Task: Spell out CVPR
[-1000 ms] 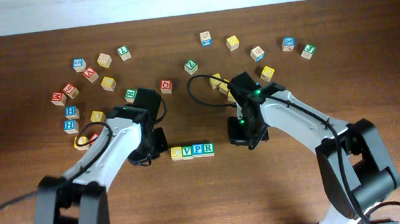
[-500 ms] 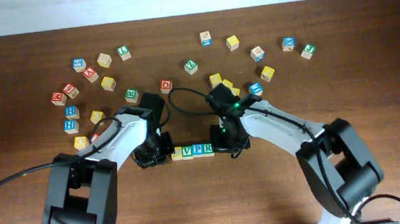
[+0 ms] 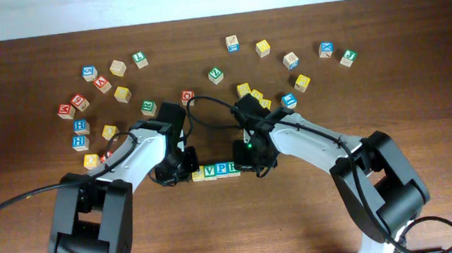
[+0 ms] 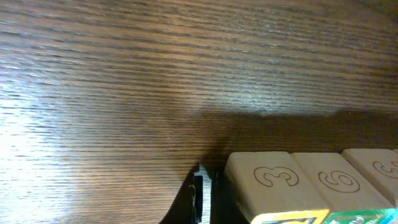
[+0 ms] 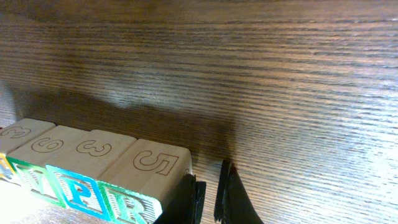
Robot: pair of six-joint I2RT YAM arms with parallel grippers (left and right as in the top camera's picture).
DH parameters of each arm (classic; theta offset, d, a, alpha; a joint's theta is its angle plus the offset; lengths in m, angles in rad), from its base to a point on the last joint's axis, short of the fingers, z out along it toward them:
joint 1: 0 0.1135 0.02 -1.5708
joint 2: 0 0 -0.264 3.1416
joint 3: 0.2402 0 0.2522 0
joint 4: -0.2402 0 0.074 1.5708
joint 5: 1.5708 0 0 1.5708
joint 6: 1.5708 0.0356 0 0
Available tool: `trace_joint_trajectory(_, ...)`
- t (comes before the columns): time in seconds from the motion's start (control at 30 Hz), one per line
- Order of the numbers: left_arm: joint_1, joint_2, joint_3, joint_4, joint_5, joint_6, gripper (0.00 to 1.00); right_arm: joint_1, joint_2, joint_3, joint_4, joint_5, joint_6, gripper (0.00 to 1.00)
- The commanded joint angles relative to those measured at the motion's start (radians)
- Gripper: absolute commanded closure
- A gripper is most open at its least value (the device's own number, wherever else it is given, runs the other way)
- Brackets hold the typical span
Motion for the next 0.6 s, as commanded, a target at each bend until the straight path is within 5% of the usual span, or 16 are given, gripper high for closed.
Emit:
trace_joint_trajectory(0.0,-0.006,0.015,-0.005,0.005,0.050,0.021,1.00,0.025,0.019,-0.004,0.010,-0.015,0.001,0.96)
trace_joint_trajectory(0.57,0.026,0.013,0.006,-0.030,-0.042,0.020,1.00,-0.007,0.013,0.051,-0.114,0.099,-0.023,0.94)
